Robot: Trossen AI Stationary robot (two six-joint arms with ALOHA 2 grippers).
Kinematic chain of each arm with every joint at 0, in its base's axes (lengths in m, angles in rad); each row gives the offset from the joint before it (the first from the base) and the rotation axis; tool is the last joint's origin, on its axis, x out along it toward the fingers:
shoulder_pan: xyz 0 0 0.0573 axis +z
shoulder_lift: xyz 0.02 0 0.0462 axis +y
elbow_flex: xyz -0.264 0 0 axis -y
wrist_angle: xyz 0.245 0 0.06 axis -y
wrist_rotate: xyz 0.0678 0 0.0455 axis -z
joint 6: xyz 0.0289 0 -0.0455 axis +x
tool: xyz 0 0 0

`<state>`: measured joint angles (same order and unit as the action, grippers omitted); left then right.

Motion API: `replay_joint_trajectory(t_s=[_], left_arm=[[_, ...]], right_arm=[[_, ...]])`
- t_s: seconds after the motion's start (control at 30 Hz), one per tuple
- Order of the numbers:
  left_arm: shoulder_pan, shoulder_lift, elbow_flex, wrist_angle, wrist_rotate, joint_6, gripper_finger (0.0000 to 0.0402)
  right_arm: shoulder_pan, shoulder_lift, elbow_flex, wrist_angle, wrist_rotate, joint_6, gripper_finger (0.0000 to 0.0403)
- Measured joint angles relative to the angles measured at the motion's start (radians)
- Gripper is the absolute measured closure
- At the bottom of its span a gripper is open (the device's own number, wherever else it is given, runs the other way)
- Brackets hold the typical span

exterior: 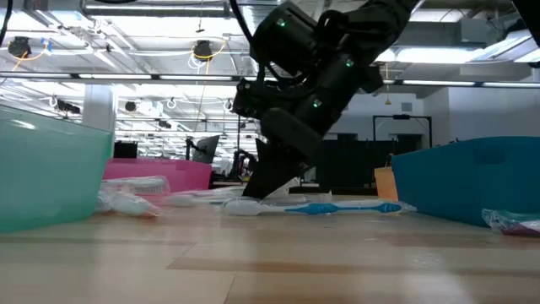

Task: Pick & Place Toothbrushes
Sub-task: Put the blue toothbrush into the green bin

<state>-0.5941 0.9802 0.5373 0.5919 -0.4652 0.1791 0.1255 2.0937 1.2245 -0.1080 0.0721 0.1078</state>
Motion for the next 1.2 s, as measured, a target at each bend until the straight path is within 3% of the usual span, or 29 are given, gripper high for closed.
replay_joint_trajectory(t_s=[0.27, 0.5, 0.63, 0.8, 0.93, 1.07, 1.2], left_arm=[[0.0, 0.0, 0.0, 0.0, 0.0, 0.0, 0.0202], [0.0, 0.0, 0.0, 0.001, 0.0, -0.003, 0.0202], [0.0, 0.0, 0.0, 0.0, -0.001, -0.002, 0.0202], [0.003, 0.0, 0.0, -0.001, -0.016, -0.004, 0.0202], [0.06, 0.021, 0.0, 0.01, -0.011, -0.069, 0.0202], [0.153, 0.103, 0.0, 0.077, 0.069, -0.153, 0.0202], [0.222, 0.24, 0.0, 0.229, 0.177, -0.191, 0.0202]], right_arm=[[0.016, -0.138, -0.011, -0.039, 0.183, -0.004, 0.0395], [0.063, -0.297, -0.082, 0.08, 0.281, -0.013, 0.0398], [0.084, -0.427, -0.243, 0.385, 0.298, -0.037, 0.0398], [0.118, -0.58, -0.514, 0.926, 0.261, -0.103, 0.0398], [0.165, -0.593, -0.634, 1.335, 0.219, -0.167, 0.0399], [0.216, -0.56, -0.625, 1.489, 0.21, -0.23, 0.0399], [0.246, -0.518, -0.562, 1.493, 0.213, -0.269, 0.0399]])
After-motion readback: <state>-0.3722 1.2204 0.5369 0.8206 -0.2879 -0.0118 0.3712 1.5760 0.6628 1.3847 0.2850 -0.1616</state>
